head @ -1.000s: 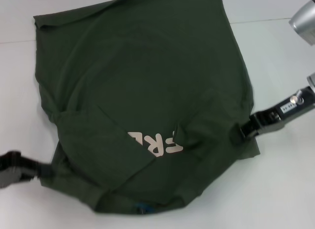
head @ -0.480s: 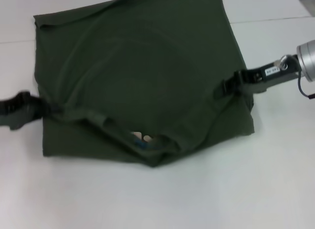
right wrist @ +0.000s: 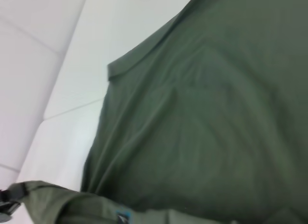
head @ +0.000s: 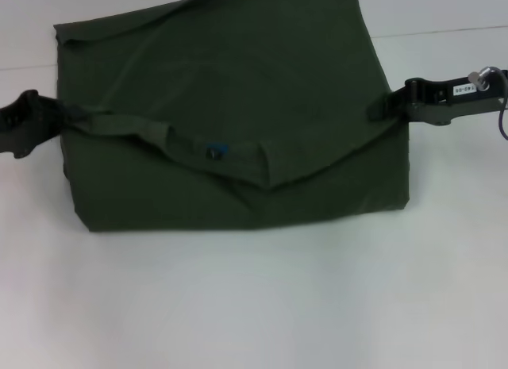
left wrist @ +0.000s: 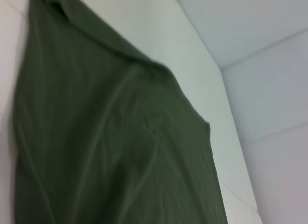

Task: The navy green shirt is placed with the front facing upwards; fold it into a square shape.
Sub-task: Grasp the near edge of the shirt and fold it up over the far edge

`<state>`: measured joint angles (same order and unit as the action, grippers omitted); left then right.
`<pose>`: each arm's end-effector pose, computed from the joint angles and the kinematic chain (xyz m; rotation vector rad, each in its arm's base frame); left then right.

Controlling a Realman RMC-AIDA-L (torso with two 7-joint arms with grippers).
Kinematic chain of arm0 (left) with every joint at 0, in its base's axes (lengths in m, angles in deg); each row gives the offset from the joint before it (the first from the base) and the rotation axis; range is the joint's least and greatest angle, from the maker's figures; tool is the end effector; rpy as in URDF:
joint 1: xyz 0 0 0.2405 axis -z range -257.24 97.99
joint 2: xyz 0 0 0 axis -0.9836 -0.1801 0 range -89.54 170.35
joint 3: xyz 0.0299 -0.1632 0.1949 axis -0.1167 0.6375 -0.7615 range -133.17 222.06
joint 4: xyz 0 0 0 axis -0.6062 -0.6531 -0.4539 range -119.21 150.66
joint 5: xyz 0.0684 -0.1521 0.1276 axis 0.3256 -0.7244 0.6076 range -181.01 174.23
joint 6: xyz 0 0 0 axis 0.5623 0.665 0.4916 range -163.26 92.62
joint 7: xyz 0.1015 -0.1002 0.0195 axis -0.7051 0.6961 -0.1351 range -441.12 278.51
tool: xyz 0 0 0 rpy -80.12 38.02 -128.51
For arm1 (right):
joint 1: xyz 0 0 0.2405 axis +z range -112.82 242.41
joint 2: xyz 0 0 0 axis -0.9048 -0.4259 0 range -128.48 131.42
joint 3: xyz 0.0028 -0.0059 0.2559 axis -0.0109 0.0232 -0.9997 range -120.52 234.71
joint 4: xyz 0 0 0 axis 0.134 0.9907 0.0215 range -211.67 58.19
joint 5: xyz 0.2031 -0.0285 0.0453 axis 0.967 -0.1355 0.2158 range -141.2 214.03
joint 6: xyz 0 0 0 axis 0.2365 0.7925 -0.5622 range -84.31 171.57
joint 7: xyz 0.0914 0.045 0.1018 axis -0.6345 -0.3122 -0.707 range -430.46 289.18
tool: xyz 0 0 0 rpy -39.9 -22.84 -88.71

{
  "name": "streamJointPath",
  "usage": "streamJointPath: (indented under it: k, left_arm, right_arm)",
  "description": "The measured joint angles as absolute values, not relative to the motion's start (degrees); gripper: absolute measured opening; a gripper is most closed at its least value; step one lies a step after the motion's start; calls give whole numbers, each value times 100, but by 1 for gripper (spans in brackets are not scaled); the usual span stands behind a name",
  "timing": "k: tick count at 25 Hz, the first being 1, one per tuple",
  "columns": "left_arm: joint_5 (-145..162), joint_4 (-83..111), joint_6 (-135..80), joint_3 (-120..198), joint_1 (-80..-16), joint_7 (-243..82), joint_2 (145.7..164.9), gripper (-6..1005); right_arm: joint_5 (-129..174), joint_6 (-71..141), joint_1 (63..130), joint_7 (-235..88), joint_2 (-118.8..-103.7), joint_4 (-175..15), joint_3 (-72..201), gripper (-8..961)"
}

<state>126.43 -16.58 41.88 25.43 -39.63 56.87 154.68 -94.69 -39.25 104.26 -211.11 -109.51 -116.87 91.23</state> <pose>-0.2832 0.3934 0.0454 -1.9329 -1.9318 -0.8455 0.2709 0.3930 0.0664 -2.1794 1.7763 0.4968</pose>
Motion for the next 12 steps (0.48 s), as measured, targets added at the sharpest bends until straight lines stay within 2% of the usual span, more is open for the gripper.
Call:
streamJointPath:
  k: [5, 12]
  left_arm:
    - [12596, -1588, 3721, 2418, -3966, 5630, 15528, 26]
    - [12506, -1440, 3504, 2360, -3889, 5460, 15527, 26]
  right_arm:
    - [-9468, -3580, 10405, -21042, -10980, -11687, 9123, 39]
    - [-9397, -3121, 10459, -20941, -11155, -11616, 9165, 40]
